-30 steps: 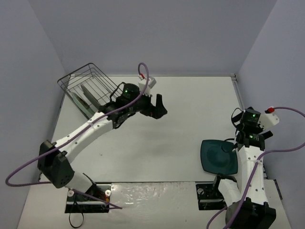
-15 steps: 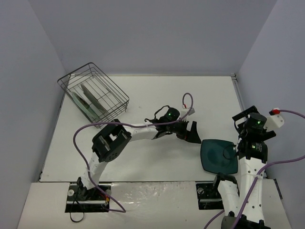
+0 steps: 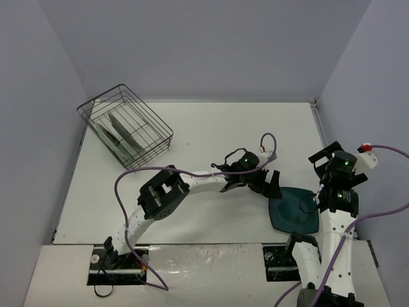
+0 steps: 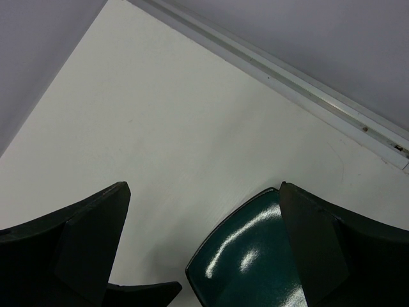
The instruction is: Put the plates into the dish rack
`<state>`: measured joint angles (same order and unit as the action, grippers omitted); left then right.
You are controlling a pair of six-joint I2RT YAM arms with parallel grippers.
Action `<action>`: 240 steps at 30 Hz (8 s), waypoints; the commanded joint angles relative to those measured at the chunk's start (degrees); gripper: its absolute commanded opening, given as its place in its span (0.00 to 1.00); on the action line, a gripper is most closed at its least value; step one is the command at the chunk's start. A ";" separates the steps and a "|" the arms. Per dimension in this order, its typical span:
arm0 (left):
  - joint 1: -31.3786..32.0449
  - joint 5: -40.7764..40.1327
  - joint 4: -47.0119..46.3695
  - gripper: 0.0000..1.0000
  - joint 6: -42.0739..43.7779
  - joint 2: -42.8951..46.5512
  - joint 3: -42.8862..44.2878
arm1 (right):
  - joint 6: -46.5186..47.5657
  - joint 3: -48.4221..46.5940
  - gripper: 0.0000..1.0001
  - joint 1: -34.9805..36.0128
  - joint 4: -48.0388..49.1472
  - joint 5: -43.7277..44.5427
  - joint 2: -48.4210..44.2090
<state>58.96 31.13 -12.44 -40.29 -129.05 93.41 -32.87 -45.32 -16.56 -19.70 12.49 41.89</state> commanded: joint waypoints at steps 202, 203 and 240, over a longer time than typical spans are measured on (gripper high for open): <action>-34.09 -85.89 -78.04 0.31 96.72 16.59 -20.64 | 4.48 -0.38 1.00 -0.32 2.92 0.61 1.97; -33.97 -85.95 -78.03 0.32 96.63 16.66 -20.93 | 4.48 -0.38 1.00 -0.32 2.92 0.58 1.97; -37.69 -57.18 47.11 0.97 13.24 50.50 -4.20 | 5.16 -0.12 1.00 -0.32 2.92 -3.46 4.41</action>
<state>20.73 -34.07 23.59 -17.88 -79.52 91.06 -28.48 -45.17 -16.58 -19.94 10.87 45.43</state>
